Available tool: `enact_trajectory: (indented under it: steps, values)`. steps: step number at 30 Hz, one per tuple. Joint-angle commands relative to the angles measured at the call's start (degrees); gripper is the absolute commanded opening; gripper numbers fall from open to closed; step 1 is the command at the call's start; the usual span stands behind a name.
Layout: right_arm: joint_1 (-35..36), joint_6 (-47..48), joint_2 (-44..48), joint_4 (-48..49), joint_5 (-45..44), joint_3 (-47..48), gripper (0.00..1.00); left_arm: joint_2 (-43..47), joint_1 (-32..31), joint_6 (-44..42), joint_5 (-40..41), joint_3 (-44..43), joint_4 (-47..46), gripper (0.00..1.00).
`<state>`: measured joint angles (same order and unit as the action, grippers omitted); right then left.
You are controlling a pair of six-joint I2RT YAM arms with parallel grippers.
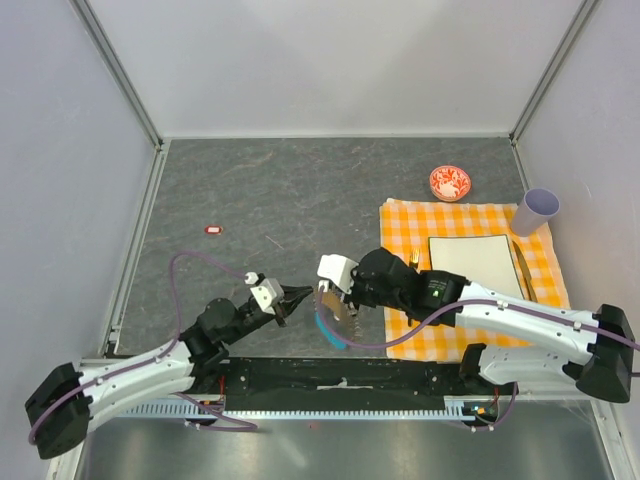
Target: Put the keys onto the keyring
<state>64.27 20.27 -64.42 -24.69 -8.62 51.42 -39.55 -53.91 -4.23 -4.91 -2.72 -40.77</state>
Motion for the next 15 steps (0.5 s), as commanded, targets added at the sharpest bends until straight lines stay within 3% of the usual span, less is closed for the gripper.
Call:
enact_trajectory:
  steps: [1,5,15]
  values:
    - [-0.11,-1.20,-1.32,3.33,1.68,-0.09,0.00,8.16,-0.23,10.81,4.64,2.54,11.50,0.02]
    - [-0.11,-1.29,-1.23,3.59,2.12,-0.09,0.00,5.02,-0.23,12.05,7.63,3.69,10.72,0.02]
    - [-0.02,-1.55,-0.44,3.51,1.85,-0.71,0.00,-24.77,-0.23,6.97,5.87,-4.39,-9.48,0.02]
